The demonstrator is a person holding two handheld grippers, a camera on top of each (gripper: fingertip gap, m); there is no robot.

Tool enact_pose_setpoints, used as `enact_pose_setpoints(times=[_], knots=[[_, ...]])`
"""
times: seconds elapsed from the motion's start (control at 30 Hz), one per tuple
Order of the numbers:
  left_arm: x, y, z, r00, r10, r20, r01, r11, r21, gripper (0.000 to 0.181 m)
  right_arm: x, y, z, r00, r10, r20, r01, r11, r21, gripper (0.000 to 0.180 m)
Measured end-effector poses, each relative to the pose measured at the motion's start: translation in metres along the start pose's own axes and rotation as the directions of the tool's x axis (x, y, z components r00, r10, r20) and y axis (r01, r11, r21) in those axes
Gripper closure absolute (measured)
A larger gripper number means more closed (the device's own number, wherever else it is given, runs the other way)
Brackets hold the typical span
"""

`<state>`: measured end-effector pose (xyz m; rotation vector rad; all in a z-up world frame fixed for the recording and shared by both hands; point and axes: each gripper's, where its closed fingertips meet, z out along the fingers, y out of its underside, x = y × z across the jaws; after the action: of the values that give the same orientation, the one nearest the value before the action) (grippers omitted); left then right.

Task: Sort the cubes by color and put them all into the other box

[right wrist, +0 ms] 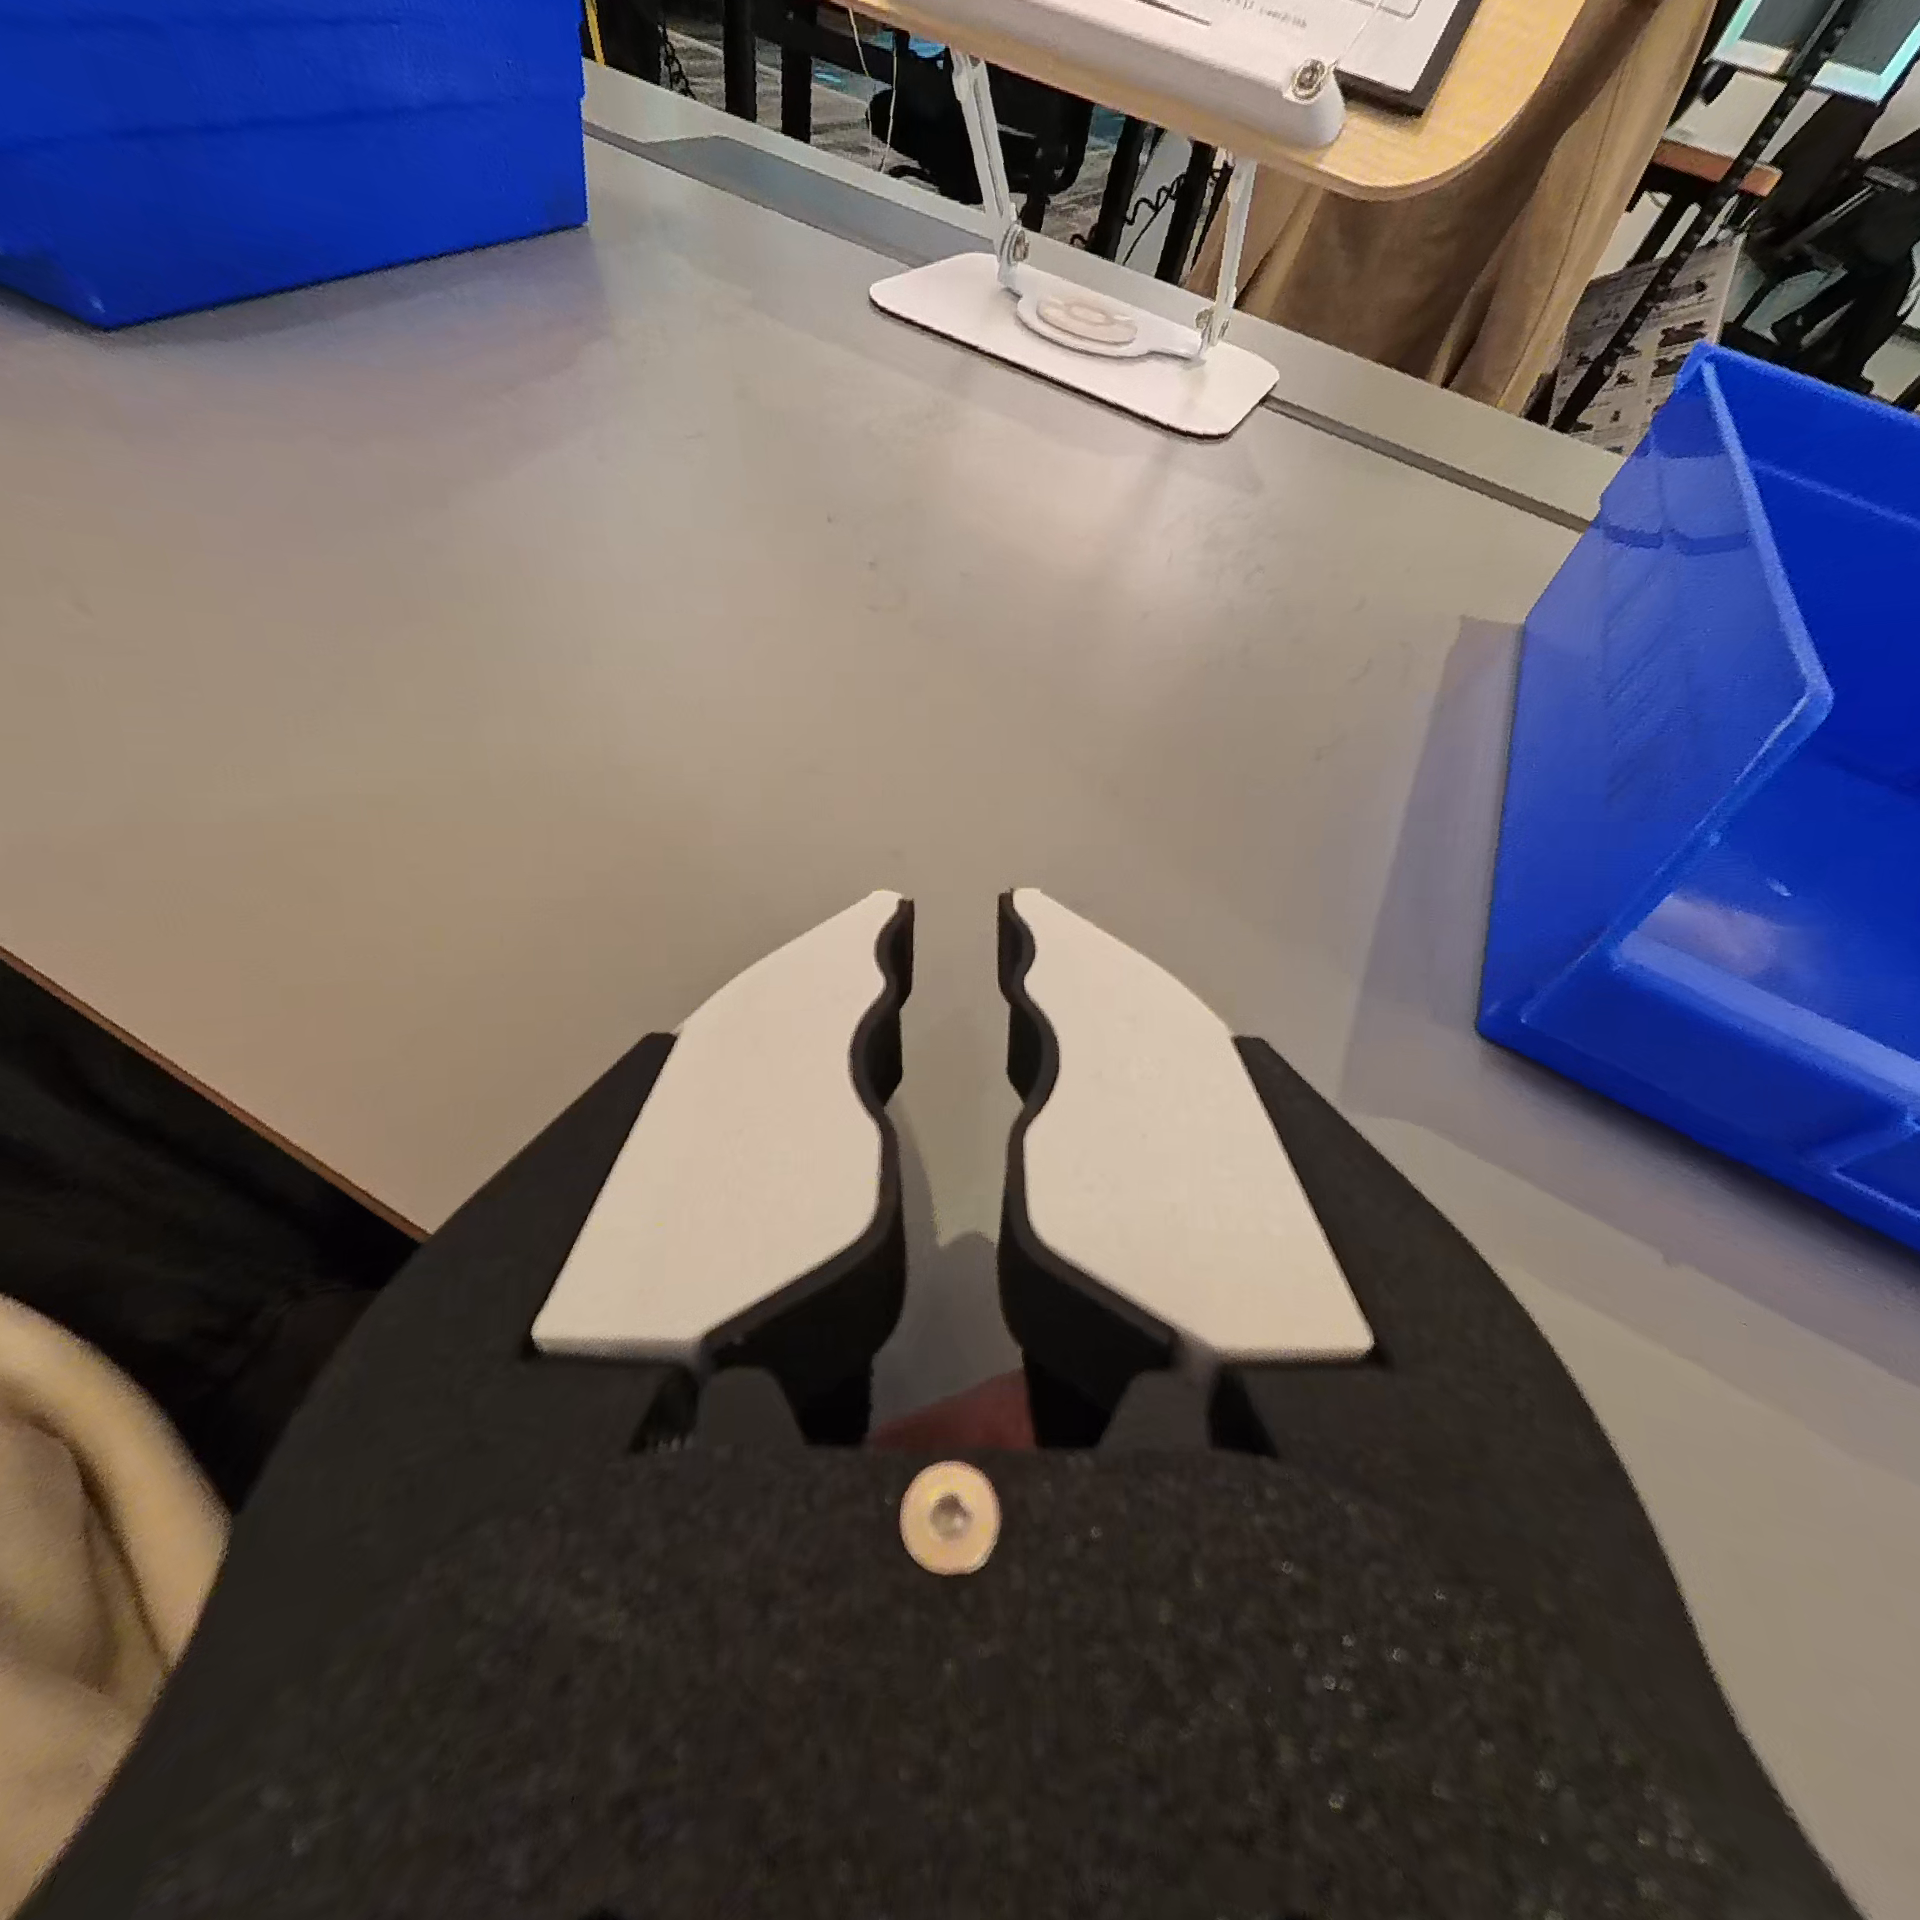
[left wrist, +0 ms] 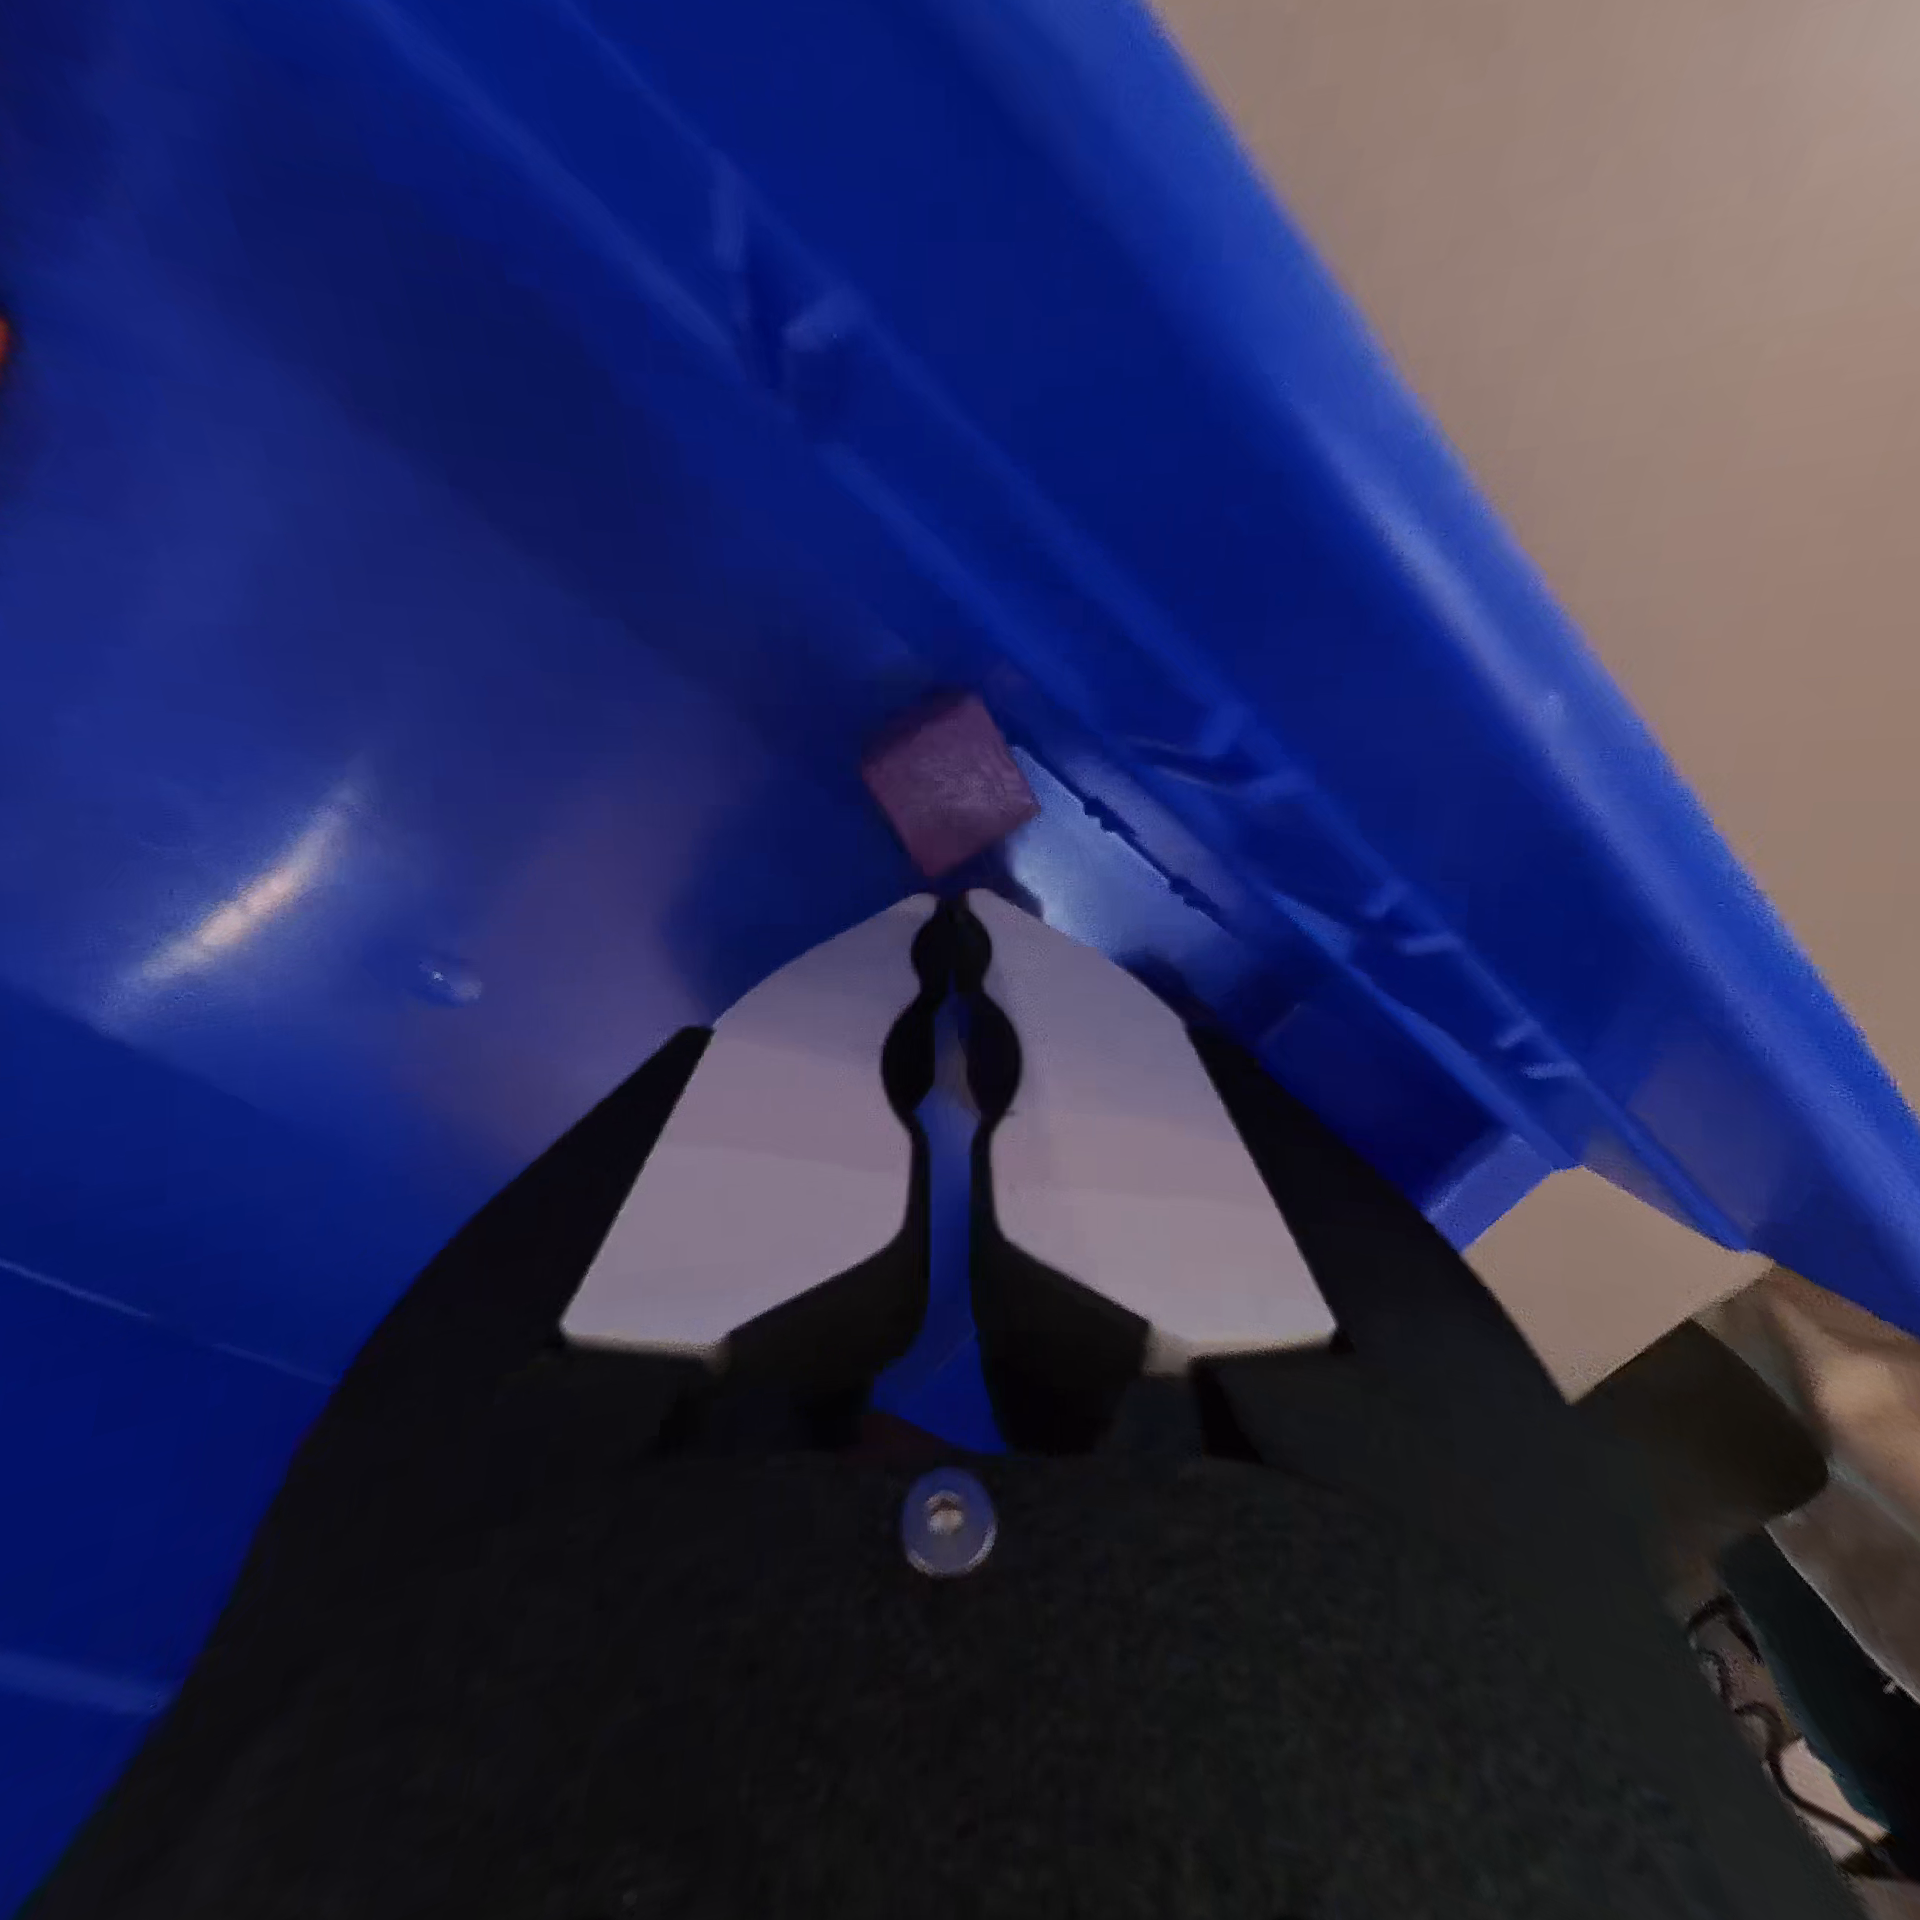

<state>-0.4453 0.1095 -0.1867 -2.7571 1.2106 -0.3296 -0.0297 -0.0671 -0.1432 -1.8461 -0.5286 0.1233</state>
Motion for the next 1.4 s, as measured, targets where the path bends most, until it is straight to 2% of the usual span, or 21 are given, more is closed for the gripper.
enact_pose_setpoints(times=[0.2, 0.27, 0.37, 0.47, 0.53, 0.63, 0.67, 0.7, 0.73, 0.9, 0.97, 1.03, 1.1, 1.23, 1.3, 1.4], knots=[[0.001, 0.001, -0.004, 0.999, -0.007, -0.032, 0.01, 0.996, 0.088, 0.181, 0.0, -0.001, 0.0, 1.0, -0.001, -0.001, 0.001, 1.0, 0.003, 0.165], [-0.006, 0.0, -0.011, 1.0, -0.018, 0.018, 0.015, 0.992, 0.127, 0.181, 0.0, -0.002, -0.001, 1.0, -0.003, -0.001, 0.003, 1.0, 0.006, 0.165], [-0.009, -0.009, -0.023, 0.998, 0.007, 0.06, -0.018, 0.981, 0.195, 0.139, -0.001, -0.002, -0.001, 1.0, -0.004, 0.003, 0.004, 1.0, 0.006, 0.165], [-0.01, -0.021, -0.024, 0.997, -0.024, 0.07, 0.009, 0.979, 0.206, 0.123, -0.005, -0.003, 0.0, 1.0, -0.013, 0.01, 0.013, 1.0, 0.005, 0.165], [-0.014, -0.026, -0.02, 0.994, -0.034, 0.103, 0.014, 0.982, 0.188, 0.12, -0.006, -0.005, -0.001, 1.0, -0.024, 0.008, 0.024, 1.0, 0.01, 0.165], [-0.024, -0.031, -0.008, 0.987, -0.041, 0.154, 0.017, 0.988, 0.15, 0.124, -0.007, -0.008, -0.002, 1.0, -0.03, 0.008, 0.03, 0.999, 0.017, 0.165], [-0.027, -0.031, -0.003, 0.986, -0.047, 0.16, 0.025, 0.99, 0.138, 0.131, -0.008, -0.008, -0.002, 1.0, -0.029, 0.01, 0.029, 0.999, 0.017, 0.165], [-0.03, -0.033, 0.001, 0.983, -0.049, 0.176, 0.024, 0.99, 0.139, 0.151, -0.008, -0.007, -0.002, 1.0, -0.028, 0.013, 0.028, 1.0, 0.014, 0.165], [-0.034, -0.035, 0.001, 0.978, -0.05, 0.203, 0.019, 0.988, 0.151, 0.158, -0.008, -0.006, -0.001, 1.0, -0.028, 0.014, 0.028, 1.0, 0.011, 0.165], [-0.042, -0.027, -0.006, 0.963, -0.048, 0.266, 0.008, 0.989, 0.15, 0.158, -0.008, -0.007, -0.003, 0.999, -0.034, 0.011, 0.034, 0.999, 0.016, 0.165], [-0.039, -0.023, -0.018, 0.962, -0.069, 0.264, 0.013, 0.978, 0.207, 0.158, -0.006, -0.008, -0.004, 0.999, -0.037, 0.004, 0.037, 0.999, 0.019, 0.165], [-0.031, -0.022, -0.04, 0.965, -0.101, 0.243, 0.017, 0.946, 0.324, 0.158, -0.002, -0.009, -0.006, 0.999, -0.041, -0.009, 0.041, 0.999, 0.022, 0.165], [-0.011, -0.022, -0.067, 0.973, -0.099, 0.21, -0.014, 0.879, 0.477, 0.158, 0.004, -0.012, -0.008, 0.999, -0.036, -0.025, 0.037, 0.999, 0.04, 0.165], [0.031, -0.009, -0.118, 0.955, -0.178, 0.235, -0.06, 0.664, 0.745, 0.158, 0.02, -0.021, -0.015, 0.998, 0.005, -0.065, 0.001, 0.996, 0.092, 0.166], [0.05, 0.008, -0.127, 0.938, -0.252, 0.237, -0.056, 0.566, 0.823, 0.158, 0.03, -0.023, -0.018, 0.995, 0.04, -0.096, -0.029, 0.993, 0.115, 0.166], [0.077, 0.028, -0.124, 0.926, -0.309, 0.217, -0.049, 0.471, 0.881, 0.159, 0.039, -0.024, -0.019, 0.989, 0.121, -0.088, -0.109, 0.986, 0.129, 0.16]])
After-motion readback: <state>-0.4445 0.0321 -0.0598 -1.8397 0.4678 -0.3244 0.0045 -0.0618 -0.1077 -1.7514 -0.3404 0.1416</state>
